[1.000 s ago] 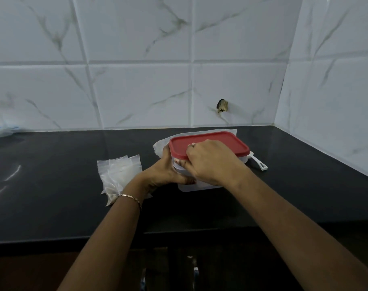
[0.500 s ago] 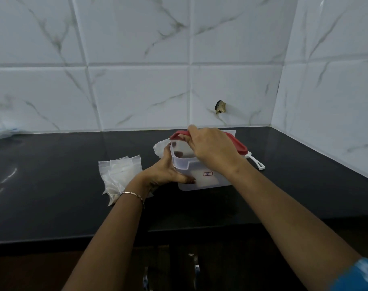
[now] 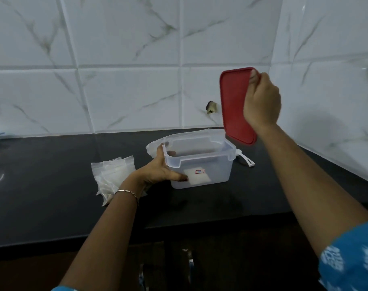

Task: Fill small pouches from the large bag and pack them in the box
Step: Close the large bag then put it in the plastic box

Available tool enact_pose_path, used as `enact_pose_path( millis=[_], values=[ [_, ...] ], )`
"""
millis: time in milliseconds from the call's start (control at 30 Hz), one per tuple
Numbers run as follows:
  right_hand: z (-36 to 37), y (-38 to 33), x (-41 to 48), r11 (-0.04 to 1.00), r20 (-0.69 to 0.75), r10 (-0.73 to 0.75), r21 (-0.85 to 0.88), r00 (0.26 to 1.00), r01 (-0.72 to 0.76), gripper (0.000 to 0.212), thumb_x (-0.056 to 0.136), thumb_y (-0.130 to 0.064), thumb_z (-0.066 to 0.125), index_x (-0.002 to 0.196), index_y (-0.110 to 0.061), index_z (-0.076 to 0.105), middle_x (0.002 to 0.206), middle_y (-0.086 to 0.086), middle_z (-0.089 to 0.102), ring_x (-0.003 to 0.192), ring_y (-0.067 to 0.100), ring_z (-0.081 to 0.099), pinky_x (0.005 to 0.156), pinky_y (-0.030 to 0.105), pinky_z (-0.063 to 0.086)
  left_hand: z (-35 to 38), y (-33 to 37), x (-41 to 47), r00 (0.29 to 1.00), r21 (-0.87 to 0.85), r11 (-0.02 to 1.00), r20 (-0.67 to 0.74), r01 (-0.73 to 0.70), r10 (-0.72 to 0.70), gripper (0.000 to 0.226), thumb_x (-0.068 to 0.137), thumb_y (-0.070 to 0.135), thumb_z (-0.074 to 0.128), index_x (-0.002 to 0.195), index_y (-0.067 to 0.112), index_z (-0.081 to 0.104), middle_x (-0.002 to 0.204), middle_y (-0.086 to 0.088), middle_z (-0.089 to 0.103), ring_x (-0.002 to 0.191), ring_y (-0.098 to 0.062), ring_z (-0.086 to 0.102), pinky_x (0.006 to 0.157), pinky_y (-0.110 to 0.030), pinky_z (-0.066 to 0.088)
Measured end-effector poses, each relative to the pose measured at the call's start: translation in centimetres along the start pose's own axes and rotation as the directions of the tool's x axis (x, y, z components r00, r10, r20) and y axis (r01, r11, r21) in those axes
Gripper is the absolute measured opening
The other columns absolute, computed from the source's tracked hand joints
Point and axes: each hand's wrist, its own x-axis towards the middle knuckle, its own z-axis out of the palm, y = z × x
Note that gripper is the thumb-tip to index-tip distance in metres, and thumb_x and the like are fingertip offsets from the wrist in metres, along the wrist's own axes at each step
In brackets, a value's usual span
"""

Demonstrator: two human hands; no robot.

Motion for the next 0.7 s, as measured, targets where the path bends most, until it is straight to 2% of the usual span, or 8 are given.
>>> enact_pose_path(
  millis=[100, 200, 300, 333, 433, 567, 700],
  values=[
    [-2.1, 3.6, 0.5, 0.963, -0.135, 0.268, 0.025, 0.954, -0.267, 0.049, 0.104, -0.043, 0.021, 0.107, -0.009, 0.055, 0.102, 0.011, 0.067, 0.094, 0.03, 0.061, 0.07, 0.03, 0.034, 0.1, -0.1, 0.1, 1.0, -0.017, 1.0, -0.01, 0.009, -0.009, 0.148, 0.038, 0.037, 0.09, 0.148, 0.036, -0.01, 0.138, -0.001, 0.043, 0.127, -0.02, 0.044, 0.097, -0.031, 0.044],
    [-4.6, 8.4, 1.0, 0.795, -0.178, 0.598, 0.26, 0.781, -0.549, 0.047, 0.106, -0.038, 0.021, 0.121, -0.007, 0.053, 0.118, 0.009, 0.062, 0.108, 0.026, 0.059, 0.073, 0.023, 0.035, 0.8, 0.1, 0.5, 1.0, -0.026, 1.0, -0.007, 0.011, -0.012, 0.153, 0.038, 0.035, 0.09, 0.15, 0.031, -0.015, 0.138, -0.001, 0.045, 0.126, -0.02, 0.046, 0.096, -0.031, 0.044],
    [-6.6, 13.8, 0.2, 0.644, -0.168, 0.76, 0.322, 0.628, -0.694, 0.045, 0.107, -0.031, 0.022, 0.133, -0.002, 0.044, 0.135, 0.013, 0.053, 0.121, 0.025, 0.054, 0.077, 0.019, 0.034, 2.2, 0.5, 1.2, 1.0, -0.037, 0.999, 0.015, -0.011, 0.012, 0.145, 0.055, 0.017, 0.092, 0.15, 0.025, -0.018, 0.135, -0.001, 0.047, 0.124, -0.018, 0.047, 0.094, -0.03, 0.044],
    [-6.9, 15.5, -0.4, 0.599, -0.152, 0.796, 0.332, 0.585, -0.729, 0.044, 0.107, -0.03, 0.024, 0.134, -0.001, 0.042, 0.138, 0.014, 0.051, 0.124, 0.026, 0.052, 0.082, 0.021, 0.037, 2.7, 0.8, 1.4, 0.999, -0.041, 0.999, 0.024, -0.021, 0.022, 0.143, 0.056, 0.014, 0.091, 0.151, 0.025, -0.016, 0.132, 0.001, 0.048, 0.123, -0.018, 0.047, 0.094, -0.031, 0.045],
    [-7.6, 19.4, -2.1, 0.496, -0.113, 0.865, 0.345, 0.49, -0.796, 0.044, 0.104, -0.03, 0.032, 0.137, -0.003, 0.041, 0.141, 0.014, 0.047, 0.128, 0.028, 0.049, 0.101, 0.03, 0.04, 3.6, 1.4, 1.7, 0.998, -0.042, 0.998, 0.032, -0.045, 0.047, 0.15, 0.038, 0.032, 0.089, 0.15, 0.029, -0.01, 0.131, 0.002, 0.048, 0.122, -0.017, 0.047, 0.097, -0.033, 0.044],
    [-7.9, 21.6, -3.2, 0.424, -0.102, 0.902, 0.401, 0.42, -0.812, 0.037, 0.104, -0.015, 0.033, 0.138, -0.001, 0.041, 0.141, 0.014, 0.049, 0.119, 0.023, 0.054, 0.093, 0.026, 0.042, 4.2, 1.4, 2.1, 0.996, -0.014, 0.996, 0.026, -0.085, 0.086, 0.146, 0.041, 0.028, 0.088, 0.151, 0.025, -0.008, 0.124, 0.012, 0.048, 0.123, -0.014, 0.044, 0.097, -0.029, 0.041],
    [-7.6, 22.1, -3.6, 0.453, -0.014, 0.886, 0.238, 0.463, -0.859, 0.048, 0.088, 0.001, 0.049, 0.136, 0.0, 0.042, 0.133, 0.016, 0.053, 0.114, 0.03, 0.059, 0.086, 0.032, 0.052, 4.4, 1.9, 1.7, 0.996, -0.007, 0.996, 0.025, -0.085, 0.086, 0.148, 0.033, 0.039, 0.084, 0.15, 0.029, -0.005, 0.122, 0.017, 0.045, 0.121, -0.013, 0.042, 0.101, -0.033, 0.038]
  ],
)
